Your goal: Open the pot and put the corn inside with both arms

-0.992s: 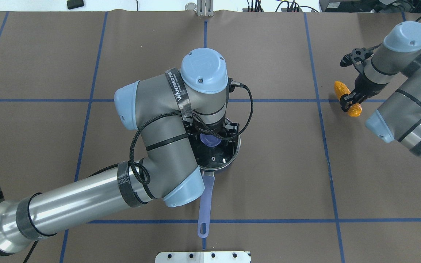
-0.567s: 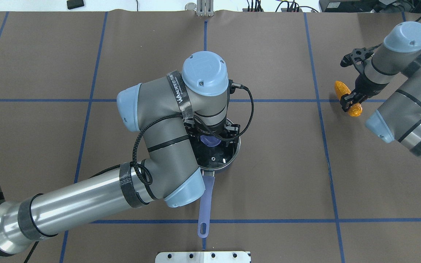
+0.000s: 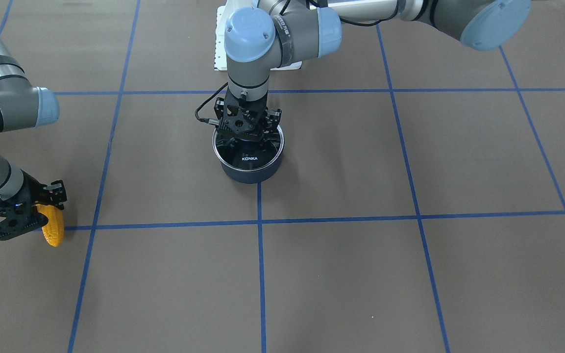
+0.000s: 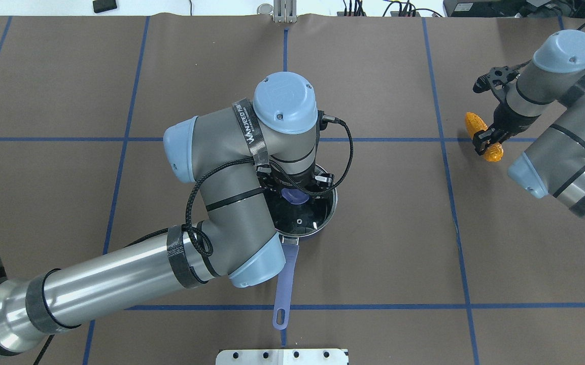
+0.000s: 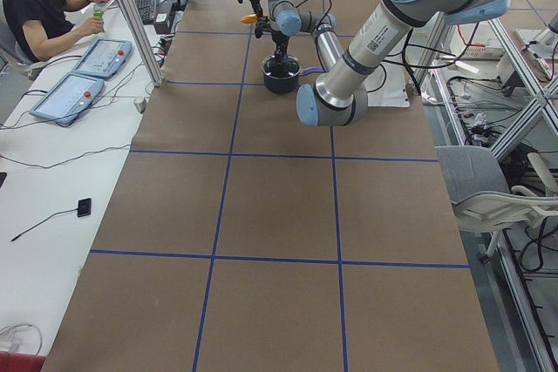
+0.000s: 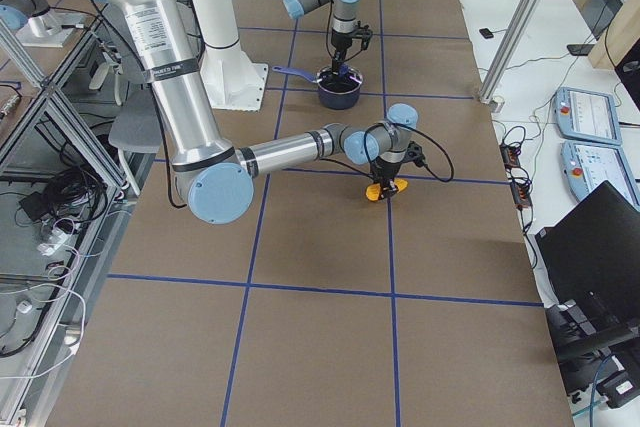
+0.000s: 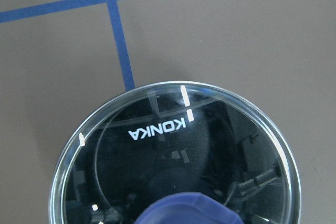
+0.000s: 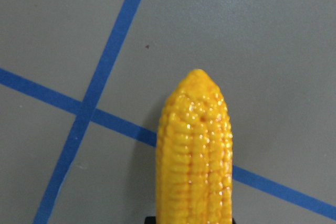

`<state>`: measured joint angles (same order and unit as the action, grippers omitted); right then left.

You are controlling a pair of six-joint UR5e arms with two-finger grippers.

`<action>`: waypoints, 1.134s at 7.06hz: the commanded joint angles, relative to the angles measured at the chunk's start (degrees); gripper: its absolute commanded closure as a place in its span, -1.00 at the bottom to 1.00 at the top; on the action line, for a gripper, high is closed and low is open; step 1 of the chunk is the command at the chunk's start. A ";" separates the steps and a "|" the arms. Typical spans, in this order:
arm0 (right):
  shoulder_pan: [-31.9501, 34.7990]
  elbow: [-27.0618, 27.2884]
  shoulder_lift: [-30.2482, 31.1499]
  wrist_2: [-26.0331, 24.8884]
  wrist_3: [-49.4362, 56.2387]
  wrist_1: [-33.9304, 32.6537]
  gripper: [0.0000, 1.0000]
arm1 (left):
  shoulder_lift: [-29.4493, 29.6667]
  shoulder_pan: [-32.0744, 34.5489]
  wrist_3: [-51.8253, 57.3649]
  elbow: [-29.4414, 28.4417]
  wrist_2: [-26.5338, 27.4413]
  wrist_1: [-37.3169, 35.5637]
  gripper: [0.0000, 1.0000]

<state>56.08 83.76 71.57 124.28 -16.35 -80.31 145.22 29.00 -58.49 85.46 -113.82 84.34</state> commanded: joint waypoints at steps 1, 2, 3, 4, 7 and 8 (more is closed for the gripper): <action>0.00 0.00 0.06 -0.09 0.00 0.15 0.54 | 0.07 0.00 -1.62 0.41 0.00 0.04 -0.05; 0.00 0.00 -0.03 -0.17 0.00 0.16 0.54 | 0.24 0.09 -1.54 0.84 0.00 -0.05 -0.06; 0.00 0.09 -0.20 -0.18 0.00 0.16 0.54 | 0.24 0.52 -1.45 2.59 0.00 -0.31 -0.06; 0.00 0.09 -0.55 -0.18 -0.09 0.16 0.54 | 0.07 1.40 -1.36 4.35 -0.26 -0.66 -0.06; -0.09 5.08 -0.64 3.84 -0.97 -0.28 0.54 | -1.42 4.12 -0.75 6.21 -0.44 -0.93 -0.06; -0.79 7.19 -0.73 5.52 -2.27 -0.28 0.54 | -3.34 5.52 2.12 7.78 -0.53 -1.02 -0.06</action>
<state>55.86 88.42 70.93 127.48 -17.49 -80.54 143.70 33.00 -58.75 91.73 -114.24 83.38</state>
